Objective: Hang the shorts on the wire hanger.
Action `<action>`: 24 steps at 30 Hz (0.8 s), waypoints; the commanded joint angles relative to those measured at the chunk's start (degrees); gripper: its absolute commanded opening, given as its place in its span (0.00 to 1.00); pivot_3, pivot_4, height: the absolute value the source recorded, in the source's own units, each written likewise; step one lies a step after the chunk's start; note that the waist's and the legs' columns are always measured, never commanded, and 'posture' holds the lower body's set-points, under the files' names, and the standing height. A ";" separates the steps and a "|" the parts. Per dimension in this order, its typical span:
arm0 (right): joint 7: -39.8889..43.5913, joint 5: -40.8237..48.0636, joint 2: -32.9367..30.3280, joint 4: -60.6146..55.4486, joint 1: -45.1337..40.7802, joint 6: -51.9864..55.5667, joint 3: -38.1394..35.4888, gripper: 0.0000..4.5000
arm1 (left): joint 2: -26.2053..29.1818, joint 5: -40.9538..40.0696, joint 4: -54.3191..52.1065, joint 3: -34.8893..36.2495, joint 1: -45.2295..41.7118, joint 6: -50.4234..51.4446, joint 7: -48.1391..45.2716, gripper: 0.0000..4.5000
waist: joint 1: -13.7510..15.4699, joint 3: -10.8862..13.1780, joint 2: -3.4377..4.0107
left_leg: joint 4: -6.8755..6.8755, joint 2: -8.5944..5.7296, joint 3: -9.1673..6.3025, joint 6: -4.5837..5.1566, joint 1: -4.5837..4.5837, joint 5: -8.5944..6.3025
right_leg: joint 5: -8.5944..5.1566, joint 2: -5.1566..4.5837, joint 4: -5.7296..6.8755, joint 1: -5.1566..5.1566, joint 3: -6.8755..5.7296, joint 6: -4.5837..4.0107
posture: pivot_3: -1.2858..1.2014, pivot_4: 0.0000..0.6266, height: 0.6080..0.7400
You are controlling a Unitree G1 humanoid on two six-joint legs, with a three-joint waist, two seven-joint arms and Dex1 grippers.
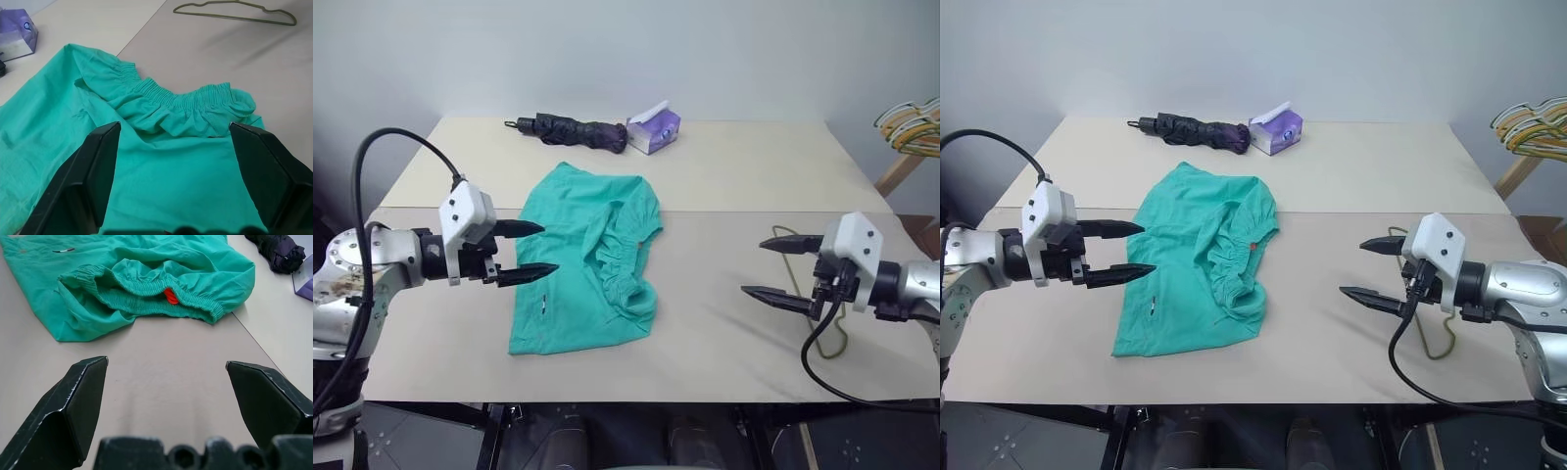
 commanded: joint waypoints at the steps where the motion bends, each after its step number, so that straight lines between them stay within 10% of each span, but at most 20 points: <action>1: -0.32 1.14 -0.92 -1.81 -0.41 0.25 -2.30 1.00 | 0.08 -2.11 -0.89 1.48 -1.18 0.08 -0.95 0.85 | -0.02 0.00 0.00 | 0.00 0.00 0.00 0.00 0.00 0.00 | 0.00 0.00 0.01 0.00 0.00 0.00 | 0.52 0.11 1.00; 24: 1.40 0.29 -1.81 0.29 -7.72 0.98 2.96 1.00 | 6.81 6.65 -8.43 -6.85 3.36 -0.87 -2.79 0.85 | 0.12 0.04 0.02 | 0.00 0.00 0.00 0.00 -0.04 0.00 | -0.01 0.01 0.02 -0.06 0.02 -0.01 | 0.52 0.19 1.00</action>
